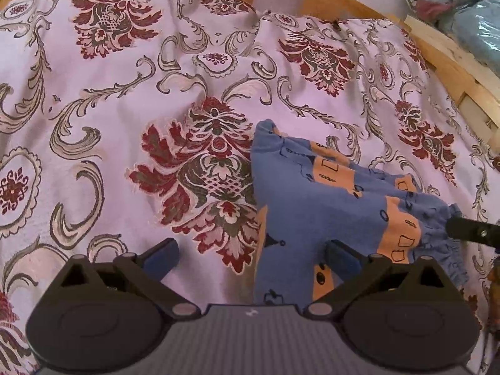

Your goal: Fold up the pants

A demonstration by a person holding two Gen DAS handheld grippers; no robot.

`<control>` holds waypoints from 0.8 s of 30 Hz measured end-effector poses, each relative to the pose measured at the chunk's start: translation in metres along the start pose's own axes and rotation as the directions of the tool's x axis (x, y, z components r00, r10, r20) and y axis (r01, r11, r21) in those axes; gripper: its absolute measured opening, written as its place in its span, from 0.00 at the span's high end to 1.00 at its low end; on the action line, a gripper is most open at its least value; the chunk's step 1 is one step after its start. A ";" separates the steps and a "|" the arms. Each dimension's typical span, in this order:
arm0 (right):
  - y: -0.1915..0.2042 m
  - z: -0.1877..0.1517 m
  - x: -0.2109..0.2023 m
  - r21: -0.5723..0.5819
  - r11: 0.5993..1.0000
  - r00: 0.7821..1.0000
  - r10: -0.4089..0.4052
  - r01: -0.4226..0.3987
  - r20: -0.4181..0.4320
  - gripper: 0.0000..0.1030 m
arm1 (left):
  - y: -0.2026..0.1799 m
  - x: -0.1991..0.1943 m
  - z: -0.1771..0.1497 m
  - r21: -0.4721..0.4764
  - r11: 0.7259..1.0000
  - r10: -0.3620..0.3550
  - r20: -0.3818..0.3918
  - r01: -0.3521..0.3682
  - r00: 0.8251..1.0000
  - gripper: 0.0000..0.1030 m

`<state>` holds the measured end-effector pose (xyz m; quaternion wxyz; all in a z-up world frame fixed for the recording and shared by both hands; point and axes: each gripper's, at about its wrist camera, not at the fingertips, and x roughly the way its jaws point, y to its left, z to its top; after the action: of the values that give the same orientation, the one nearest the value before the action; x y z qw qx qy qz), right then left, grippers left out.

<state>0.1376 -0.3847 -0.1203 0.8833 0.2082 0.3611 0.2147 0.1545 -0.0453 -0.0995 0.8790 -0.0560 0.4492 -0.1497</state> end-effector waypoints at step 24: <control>-0.002 -0.004 0.007 0.033 0.999 1.000 -0.005 0.006 -0.017 0.56 | -0.005 -0.005 -0.003 0.013 0.995 -0.102 -0.031 0.102 0.994 0.57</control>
<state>0.1393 -0.3819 -0.1279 0.8773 0.2200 0.3725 0.2078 0.1478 -0.0482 -0.0960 0.8638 -0.0705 0.4578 -0.1984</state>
